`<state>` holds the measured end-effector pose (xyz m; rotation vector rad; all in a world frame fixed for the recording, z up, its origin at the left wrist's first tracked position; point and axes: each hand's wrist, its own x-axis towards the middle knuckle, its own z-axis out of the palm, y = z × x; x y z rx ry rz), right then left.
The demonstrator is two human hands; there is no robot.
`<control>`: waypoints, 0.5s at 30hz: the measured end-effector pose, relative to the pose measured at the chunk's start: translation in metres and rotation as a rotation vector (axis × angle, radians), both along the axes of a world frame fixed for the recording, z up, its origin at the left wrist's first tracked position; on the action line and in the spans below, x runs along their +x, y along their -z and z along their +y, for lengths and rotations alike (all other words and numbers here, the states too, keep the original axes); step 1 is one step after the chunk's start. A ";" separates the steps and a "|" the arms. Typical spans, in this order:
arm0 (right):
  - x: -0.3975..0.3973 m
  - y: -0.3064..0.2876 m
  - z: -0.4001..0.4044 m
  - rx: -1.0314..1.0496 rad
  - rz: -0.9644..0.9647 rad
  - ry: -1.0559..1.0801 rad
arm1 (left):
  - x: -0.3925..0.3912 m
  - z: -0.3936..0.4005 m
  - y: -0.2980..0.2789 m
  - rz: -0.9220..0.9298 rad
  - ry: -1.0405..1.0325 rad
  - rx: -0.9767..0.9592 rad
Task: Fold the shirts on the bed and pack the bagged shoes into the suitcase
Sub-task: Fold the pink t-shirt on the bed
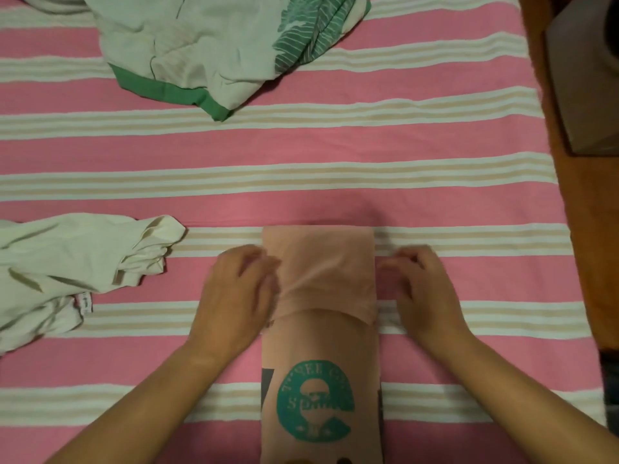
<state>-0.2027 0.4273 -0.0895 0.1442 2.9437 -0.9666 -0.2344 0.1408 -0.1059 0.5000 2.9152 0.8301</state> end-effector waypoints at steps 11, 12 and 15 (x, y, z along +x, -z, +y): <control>-0.017 0.075 -0.021 0.569 -0.092 -0.506 | -0.008 0.036 0.072 -0.082 0.385 -0.574; -0.008 0.069 -0.026 0.568 -0.064 -0.533 | 0.004 0.036 0.065 -0.092 0.388 -0.585; 0.061 0.063 -0.035 0.506 -0.023 -0.735 | 0.079 0.018 0.055 -0.116 0.564 -0.569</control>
